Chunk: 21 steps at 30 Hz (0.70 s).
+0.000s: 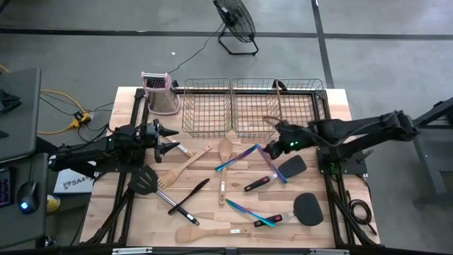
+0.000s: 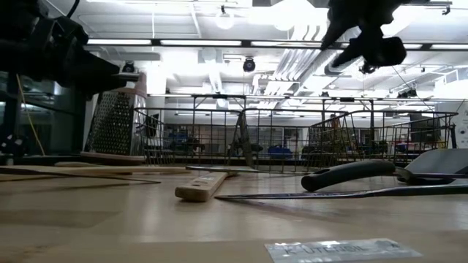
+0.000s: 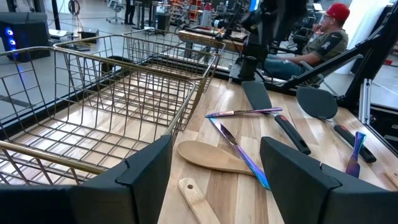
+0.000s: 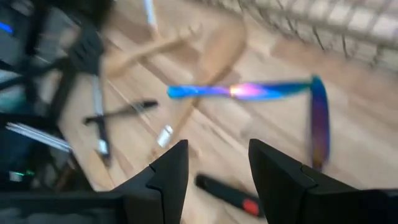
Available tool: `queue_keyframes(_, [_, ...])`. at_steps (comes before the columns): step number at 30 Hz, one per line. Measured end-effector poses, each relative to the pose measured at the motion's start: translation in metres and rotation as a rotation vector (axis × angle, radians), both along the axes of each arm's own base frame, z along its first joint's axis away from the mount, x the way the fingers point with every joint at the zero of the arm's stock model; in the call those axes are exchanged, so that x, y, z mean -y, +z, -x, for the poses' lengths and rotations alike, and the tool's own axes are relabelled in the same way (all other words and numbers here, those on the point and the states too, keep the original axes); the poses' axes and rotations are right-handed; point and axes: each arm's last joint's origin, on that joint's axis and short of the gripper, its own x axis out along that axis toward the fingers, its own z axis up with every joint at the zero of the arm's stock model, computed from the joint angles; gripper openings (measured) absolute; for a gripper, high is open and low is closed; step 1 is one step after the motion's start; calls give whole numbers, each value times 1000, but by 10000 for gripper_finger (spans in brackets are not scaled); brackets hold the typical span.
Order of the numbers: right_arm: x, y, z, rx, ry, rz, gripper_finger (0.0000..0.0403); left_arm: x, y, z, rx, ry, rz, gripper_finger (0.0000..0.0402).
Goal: Pick & Place Kitchen Items
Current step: Put the top right blue table knife into the right mesh basket
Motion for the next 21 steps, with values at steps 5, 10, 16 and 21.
queue_keyframes(5, [-10, -18, -10, -203, 3, -57, 160, 0, 0, 0, 0, 0, 0, 241])
queue_keyframes(10, [-12, -39, -16, -355, -22, -80, 160, 0, 0, 0, 0, 0, 0, 241])
queue_keyframes(16, [-14, -63, -28, -472, -23, -92, 160, 0, 0, 0, 0, 0, 0, 241])
queue_keyframes(21, [-15, -79, -35, -542, -51, -93, 160, 0, 0, 0, 0, 0, 0, 241])
